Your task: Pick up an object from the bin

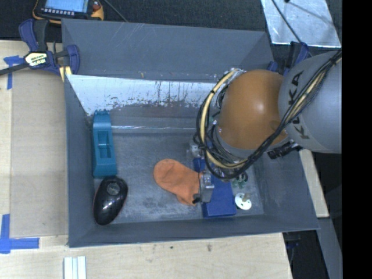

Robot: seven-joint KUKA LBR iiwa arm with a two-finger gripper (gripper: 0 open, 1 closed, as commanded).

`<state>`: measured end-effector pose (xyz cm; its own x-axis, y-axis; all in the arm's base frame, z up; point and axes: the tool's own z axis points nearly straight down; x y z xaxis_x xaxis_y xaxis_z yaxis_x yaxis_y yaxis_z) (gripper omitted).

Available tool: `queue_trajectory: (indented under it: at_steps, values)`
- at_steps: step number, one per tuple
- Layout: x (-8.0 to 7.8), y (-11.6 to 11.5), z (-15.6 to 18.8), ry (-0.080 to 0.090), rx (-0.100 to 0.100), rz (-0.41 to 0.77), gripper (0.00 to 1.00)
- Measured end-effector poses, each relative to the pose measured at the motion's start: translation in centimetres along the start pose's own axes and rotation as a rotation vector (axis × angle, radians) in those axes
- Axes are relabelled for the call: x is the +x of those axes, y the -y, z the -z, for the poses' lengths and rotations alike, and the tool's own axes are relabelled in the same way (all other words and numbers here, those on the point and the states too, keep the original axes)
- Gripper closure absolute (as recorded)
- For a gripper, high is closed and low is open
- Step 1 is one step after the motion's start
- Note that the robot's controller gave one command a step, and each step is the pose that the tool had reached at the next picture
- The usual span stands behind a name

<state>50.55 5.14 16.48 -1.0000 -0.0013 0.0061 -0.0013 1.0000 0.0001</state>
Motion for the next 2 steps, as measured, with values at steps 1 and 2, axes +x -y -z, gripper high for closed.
queue_trajectory:
  at_steps: [1, 2]
  values:
    - [-0.2, 0.0, 0.4, 0.008, 0.000, -0.001, 0.00]
    - [-1.5, -1.0, -2.7, 0.016, 0.000, 0.052, 0.00]
